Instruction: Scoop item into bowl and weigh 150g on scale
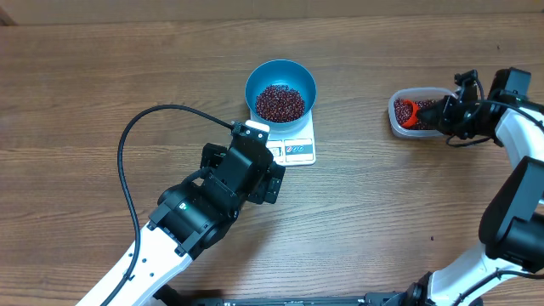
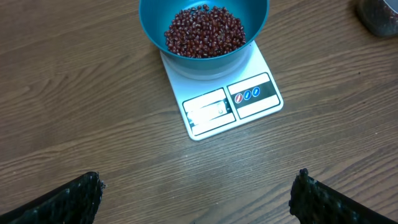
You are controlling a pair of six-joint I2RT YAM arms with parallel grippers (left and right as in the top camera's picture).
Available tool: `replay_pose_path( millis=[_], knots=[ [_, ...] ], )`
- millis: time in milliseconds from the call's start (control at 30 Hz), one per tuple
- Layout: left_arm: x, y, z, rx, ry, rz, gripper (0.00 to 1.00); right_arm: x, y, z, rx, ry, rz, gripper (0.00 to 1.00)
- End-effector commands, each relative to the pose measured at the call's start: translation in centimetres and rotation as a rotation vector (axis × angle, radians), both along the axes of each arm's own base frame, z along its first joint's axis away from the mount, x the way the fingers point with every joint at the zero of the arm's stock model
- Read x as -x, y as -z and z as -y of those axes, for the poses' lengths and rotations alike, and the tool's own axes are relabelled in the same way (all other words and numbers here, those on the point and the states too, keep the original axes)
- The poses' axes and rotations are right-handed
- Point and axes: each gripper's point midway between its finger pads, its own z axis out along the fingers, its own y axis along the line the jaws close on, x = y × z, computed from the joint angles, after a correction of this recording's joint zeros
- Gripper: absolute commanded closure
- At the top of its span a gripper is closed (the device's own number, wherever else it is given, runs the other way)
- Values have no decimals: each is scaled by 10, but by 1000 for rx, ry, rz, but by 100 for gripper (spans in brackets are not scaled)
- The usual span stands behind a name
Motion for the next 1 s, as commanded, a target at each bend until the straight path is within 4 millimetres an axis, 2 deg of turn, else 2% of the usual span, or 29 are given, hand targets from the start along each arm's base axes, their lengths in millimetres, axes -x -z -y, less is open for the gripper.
replay_pose_path(
  millis=[0,167,833,967],
  knots=[
    [-2,2,-3,-12,-6,-2,1,7,12,1,-53,17,-37,96],
    [-2,2,-3,-12,-6,-2,1,10,11,12,-75,58,-45,96],
    [-2,2,-3,-12,-6,-2,1,11,-21,24,-295,82,64,96],
    [-2,2,-3,-12,-6,-2,1,11,-27,21,-331,71,84,96]
  ],
)
